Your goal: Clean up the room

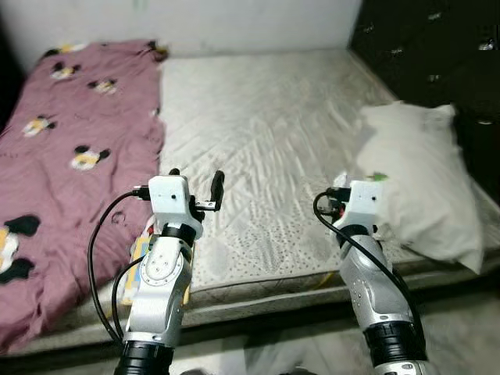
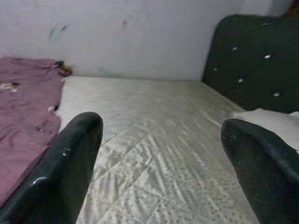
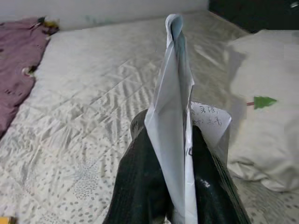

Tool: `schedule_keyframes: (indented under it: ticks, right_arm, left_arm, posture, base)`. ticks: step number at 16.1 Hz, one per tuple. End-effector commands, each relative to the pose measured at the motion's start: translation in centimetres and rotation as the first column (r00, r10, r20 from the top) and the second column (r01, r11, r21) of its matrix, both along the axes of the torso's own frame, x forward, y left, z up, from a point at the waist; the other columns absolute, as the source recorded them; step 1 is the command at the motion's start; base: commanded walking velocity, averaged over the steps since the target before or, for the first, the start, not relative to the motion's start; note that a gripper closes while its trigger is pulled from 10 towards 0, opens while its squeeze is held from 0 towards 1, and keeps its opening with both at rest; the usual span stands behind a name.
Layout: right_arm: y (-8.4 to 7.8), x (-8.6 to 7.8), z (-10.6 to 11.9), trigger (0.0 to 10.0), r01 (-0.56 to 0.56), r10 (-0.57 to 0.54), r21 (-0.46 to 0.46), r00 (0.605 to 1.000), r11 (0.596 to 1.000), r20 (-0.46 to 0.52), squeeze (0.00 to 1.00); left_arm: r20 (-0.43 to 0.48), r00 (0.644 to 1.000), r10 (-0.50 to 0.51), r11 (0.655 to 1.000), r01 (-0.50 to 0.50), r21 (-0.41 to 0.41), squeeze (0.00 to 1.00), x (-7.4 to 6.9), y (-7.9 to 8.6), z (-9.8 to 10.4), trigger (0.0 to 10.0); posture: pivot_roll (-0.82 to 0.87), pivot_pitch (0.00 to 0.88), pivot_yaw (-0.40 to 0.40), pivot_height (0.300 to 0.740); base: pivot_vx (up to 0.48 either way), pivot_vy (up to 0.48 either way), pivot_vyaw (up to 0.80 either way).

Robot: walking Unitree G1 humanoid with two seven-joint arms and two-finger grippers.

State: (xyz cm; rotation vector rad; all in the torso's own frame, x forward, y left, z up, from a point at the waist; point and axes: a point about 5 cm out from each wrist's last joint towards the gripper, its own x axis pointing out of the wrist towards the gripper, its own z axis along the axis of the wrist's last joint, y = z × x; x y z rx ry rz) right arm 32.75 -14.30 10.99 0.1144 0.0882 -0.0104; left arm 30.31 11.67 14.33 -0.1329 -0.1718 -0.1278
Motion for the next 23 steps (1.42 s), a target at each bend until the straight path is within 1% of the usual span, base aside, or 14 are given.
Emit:
schedule_keyframes:
  ticks: [1,4,5,6,7,9,11,14,16,18,20,21,22,23]
  right_arm:
    - [1.2,0.3,-0.2,10.0,-0.038,0.038,-0.015,0.999,0.999,-0.028,0.0]
    - [2.0,0.2,-0.1,10.0,-0.089,0.089,-0.088,0.996,0.992,-0.004,0.0]
    - [2.6,0.1,-0.1,10.0,-0.133,0.133,-0.08,0.991,0.988,-0.003,0.0]
    - [3.2,-0.1,-0.6,10.0,-0.16,0.159,-0.041,0.986,0.986,-0.041,0.0]
    - [3.1,-0.1,-0.9,10.0,-0.153,0.151,-0.039,0.987,0.987,-0.047,0.0]
    - [2.9,0.1,-0.7,10.0,-0.125,0.124,-0.112,0.992,0.986,-0.017,0.0]
    - [3.0,0.2,-0.3,10.0,-0.154,0.153,-0.068,0.988,0.986,-0.012,0.0]
    - [2.4,-0.2,-0.1,10.0,-0.12,0.12,-0.008,0.992,0.993,0.031,0.0]
    - [2.1,0.0,0.2,10.0,-0.082,0.084,-0.029,0.995,0.996,0.059,0.0]
    - [2.1,0.1,0.4,10.0,-0.096,0.097,-0.015,0.993,0.995,0.071,0.0]
    - [2.2,0.1,0.5,10.0,-0.12,0.116,0.049,0.991,0.992,0.065,0.0]
    - [2.0,0.1,0.6,10.0,-0.12,0.117,0.043,0.99,0.992,0.073,0.0]
    - [1.9,0.1,0.5,10.0,-0.12,0.121,-0.011,0.99,0.993,0.071,0.0]
    - [1.8,0.1,0.3,10.0,-0.111,0.111,0.0,0.992,0.994,0.067,0.0]
  left_arm:
    - [0.004,0.999,0.053,0.998,-0.053,0.017,0.0,-0.2,0.8,0.1,10.0]
    - [0.024,0.999,0.04,0.999,-0.04,0.033,0.0,-0.3,1.0,0.2,10.0]
    - [0.026,1.0,-0.001,1.0,0.0,0.018,0.0,-0.3,1.2,0.1,10.0]
    - [0.026,1.0,-0.001,1.0,0.001,0.005,0.0,-0.3,1.4,0.2,10.0]
    - [0.031,0.999,-0.008,1.0,0.008,0.01,0.0,-0.4,1.3,0.3,10.0]
    - [0.034,0.999,-0.014,1.0,0.013,0.008,0.0,-0.3,1.0,0.3,10.0]
    - [0.031,0.999,-0.017,1.0,0.017,0.0,0.0,-0.3,0.7,0.2,10.0]
    - [0.033,0.999,-0.03,1.0,0.03,-0.002,0.0,-0.4,0.6,0.2,10.0]
    - [0.032,0.999,-0.029,1.0,0.029,0.003,0.0,-0.4,0.8,0.1,10.0]
    - [0.03,0.999,-0.029,1.0,0.029,0.003,0.0,-0.3,0.8,0.2,10.0]
    - [0.032,0.999,-0.035,0.999,0.035,0.005,0.0,-0.3,0.6,0.2,10.0]
    - [0.031,0.999,-0.038,0.999,0.038,0.004,0.0,-0.4,0.5,0.1,10.0]
    - [0.029,0.999,-0.038,0.999,0.038,0.004,0.0,-0.4,0.4,0.1,10.0]
    - [0.028,0.999,-0.039,0.999,0.038,0.006,0.0,-0.4,0.4,0.0,10.0]
  posture:
    - [-0.03,0.112,0.003,0.74]
    - [-0.02,0.115,0.002,0.74]
    - [-0.02,0.115,0.002,0.74]
    - [-0.02,0.115,0.003,0.74]
    - [-0.02,0.115,0.003,0.74]
    - [-0.03,0.117,0.003,0.74]
    - [-0.03,0.115,0.003,0.74]
    - [-0.03,0.115,0.003,0.74]
    - [-0.03,0.109,0.009,0.74]
    - [-0.03,0.106,0.009,0.74]
    - [-0.03,0.102,0.01,0.74]
    - [-0.03,0.101,0.011,0.74]
    - [-0.03,0.101,0.011,0.74]
    - [-0.03,0.101,0.012,0.74]
  base:
    - [0.0,0.0,0.0]
    - [0.0,0.0,0.0]
    - [0.0,0.0,0.0]
    - [0.0,0.0,0.0]
    - [0.0,0.0,0.0]
    - [0.0,0.0,0.0]
    - [0.122,0.0,0.0]
    - [0.281,0.0,0.0]
    - [0.3,0.0,0.0]
    - [0.306,0.0,0.0]
    - [0.296,0.0,0.0]
    - [0.296,0.0,0.0]
    - [0.296,0.0,0.0]
    - [0.292,0.0,0.0]
